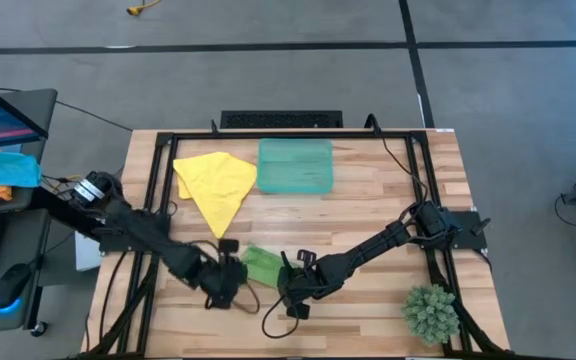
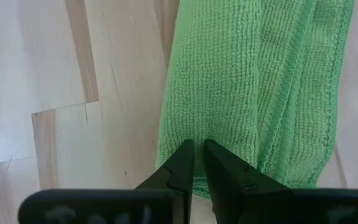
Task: Roll microfiber towels into tight, uniform cylinder then place into a basket
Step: Roll the folded green microfiber towel
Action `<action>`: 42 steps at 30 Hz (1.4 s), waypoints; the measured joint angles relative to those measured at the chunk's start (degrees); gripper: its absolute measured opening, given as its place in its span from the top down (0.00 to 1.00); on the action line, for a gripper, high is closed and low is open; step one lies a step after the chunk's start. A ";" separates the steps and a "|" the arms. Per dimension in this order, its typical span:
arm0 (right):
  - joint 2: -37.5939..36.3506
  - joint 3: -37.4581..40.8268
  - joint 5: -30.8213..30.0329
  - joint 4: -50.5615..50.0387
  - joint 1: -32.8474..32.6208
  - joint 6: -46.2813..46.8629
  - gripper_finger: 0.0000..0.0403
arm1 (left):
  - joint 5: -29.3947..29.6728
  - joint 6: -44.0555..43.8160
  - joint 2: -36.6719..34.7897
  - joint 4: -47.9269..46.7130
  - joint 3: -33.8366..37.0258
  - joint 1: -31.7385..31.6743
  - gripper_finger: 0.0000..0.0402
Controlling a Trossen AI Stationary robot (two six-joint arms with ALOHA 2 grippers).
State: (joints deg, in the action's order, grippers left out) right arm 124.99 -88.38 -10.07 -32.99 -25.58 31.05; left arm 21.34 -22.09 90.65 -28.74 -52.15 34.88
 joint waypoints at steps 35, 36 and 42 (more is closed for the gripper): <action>0.02 0.02 0.86 0.82 -0.45 0.02 0.74 | -9.88 -18.91 10.40 8.99 1.57 -5.73 0.71; 0.02 0.02 0.92 0.88 -0.48 0.02 0.71 | -10.41 -20.08 10.40 8.99 1.57 -5.73 0.71; 0.04 0.00 1.40 0.61 -0.55 -0.04 0.57 | -15.33 -24.66 10.32 9.39 1.52 -5.73 0.71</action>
State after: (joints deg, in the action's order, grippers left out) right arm 125.03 -88.38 -8.67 -32.39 -26.13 31.00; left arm 6.01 -46.75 100.97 -19.35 -50.63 29.15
